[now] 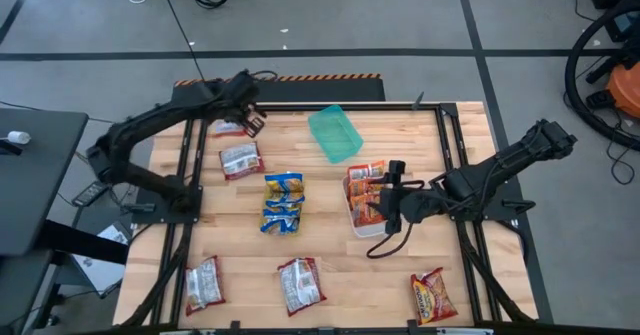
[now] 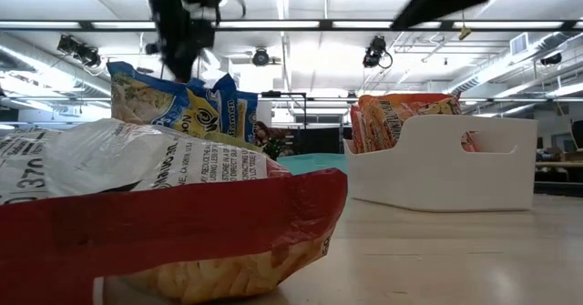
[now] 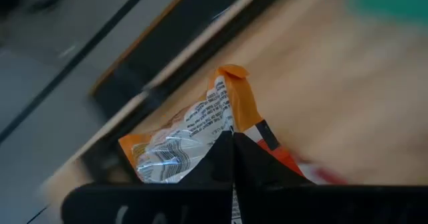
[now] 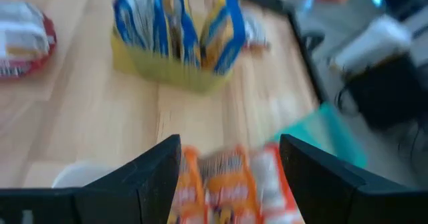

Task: Sort Maruchan noodles
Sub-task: Put the orange noodle pack into the white bin

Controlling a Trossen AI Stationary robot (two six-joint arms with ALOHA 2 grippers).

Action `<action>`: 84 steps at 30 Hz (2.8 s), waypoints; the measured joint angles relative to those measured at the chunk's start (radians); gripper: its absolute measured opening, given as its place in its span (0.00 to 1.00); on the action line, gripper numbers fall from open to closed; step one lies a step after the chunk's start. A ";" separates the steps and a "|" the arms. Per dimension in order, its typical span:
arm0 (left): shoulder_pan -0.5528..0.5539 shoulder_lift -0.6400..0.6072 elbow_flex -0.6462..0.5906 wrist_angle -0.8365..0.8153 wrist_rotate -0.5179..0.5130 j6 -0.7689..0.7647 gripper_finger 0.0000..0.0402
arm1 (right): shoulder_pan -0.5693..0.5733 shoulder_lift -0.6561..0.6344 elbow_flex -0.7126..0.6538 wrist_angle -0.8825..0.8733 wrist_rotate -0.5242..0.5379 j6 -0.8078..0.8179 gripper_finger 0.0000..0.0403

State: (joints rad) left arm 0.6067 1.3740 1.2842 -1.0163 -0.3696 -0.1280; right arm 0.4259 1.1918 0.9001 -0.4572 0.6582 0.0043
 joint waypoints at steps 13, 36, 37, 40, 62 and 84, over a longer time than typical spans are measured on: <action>-0.458 -0.085 0.000 0.498 0.386 -0.018 0.00 | -0.039 0.000 0.000 0.550 -0.286 -0.450 0.75; -0.701 0.208 -0.001 1.038 0.558 0.025 0.00 | -0.139 0.000 0.064 0.324 -0.523 -0.364 0.91; -0.702 0.218 -0.001 1.060 0.564 0.027 0.00 | -0.141 0.002 0.064 0.324 -0.535 -0.364 0.90; -0.702 0.240 -0.001 1.104 0.567 0.041 0.00 | -0.143 0.013 0.064 0.321 -0.556 -0.362 0.89; -0.704 0.216 0.000 1.129 0.559 0.101 0.25 | -0.155 0.056 0.063 0.317 -0.559 -0.262 0.35; -1.016 -0.044 0.000 0.680 0.427 0.226 0.45 | -0.023 -0.114 -0.564 0.903 -0.343 0.179 0.35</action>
State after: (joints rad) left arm -0.4091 1.3304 1.2842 -0.3365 0.0575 0.0978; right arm 0.4030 1.0775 0.3362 0.4459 0.3154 0.1837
